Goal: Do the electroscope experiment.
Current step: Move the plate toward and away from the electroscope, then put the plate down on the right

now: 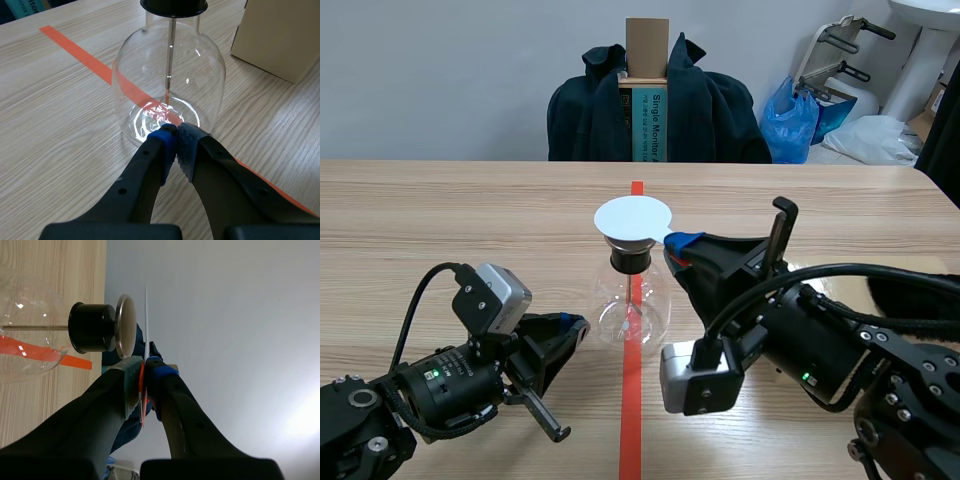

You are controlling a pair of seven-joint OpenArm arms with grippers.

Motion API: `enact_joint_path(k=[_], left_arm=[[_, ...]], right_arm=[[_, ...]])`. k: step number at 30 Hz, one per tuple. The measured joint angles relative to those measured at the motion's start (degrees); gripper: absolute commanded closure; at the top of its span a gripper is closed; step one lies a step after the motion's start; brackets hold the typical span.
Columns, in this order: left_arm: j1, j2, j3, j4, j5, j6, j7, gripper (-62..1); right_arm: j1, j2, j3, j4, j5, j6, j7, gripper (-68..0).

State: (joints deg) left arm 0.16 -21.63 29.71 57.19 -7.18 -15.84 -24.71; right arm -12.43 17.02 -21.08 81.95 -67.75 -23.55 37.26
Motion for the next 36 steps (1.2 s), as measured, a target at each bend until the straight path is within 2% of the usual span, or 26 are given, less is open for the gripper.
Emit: enact_joint_path(k=[4,19,26,31,33,36], left_arm=[[0.0,0.0,0.0,0.0,0.0,0.0,0.0,-3.2],[0.0,0.0,0.0,0.0,0.0,0.0,0.0,-3.2],[0.0,-0.1,0.0,0.0,0.0,0.0,0.0,-3.2],[1.5,-1.8,-0.2,1.6,-0.2,0.0,0.0,-3.2],[3.0,-2.6,-1.1,3.3,-0.2,0.0,0.0,-3.2],[5.8,-3.8,-3.7,6.4,-0.2,0.0,0.0,-3.2]], right_arm=[[0.0,0.0,0.0,0.0,0.0,0.0,-2.1,-0.7],[0.0,0.0,0.0,0.0,0.0,0.0,-18.1,-0.7],[0.0,0.0,0.0,0.0,0.0,0.0,-22.3,-0.7],[0.0,0.0,0.0,0.0,0.1,0.0,-23.7,-0.7],[0.0,0.0,0.0,0.0,0.7,-1.6,-23.6,-0.7],[0.2,0.0,0.1,0.0,4.1,-5.0,-23.7,-0.7]])
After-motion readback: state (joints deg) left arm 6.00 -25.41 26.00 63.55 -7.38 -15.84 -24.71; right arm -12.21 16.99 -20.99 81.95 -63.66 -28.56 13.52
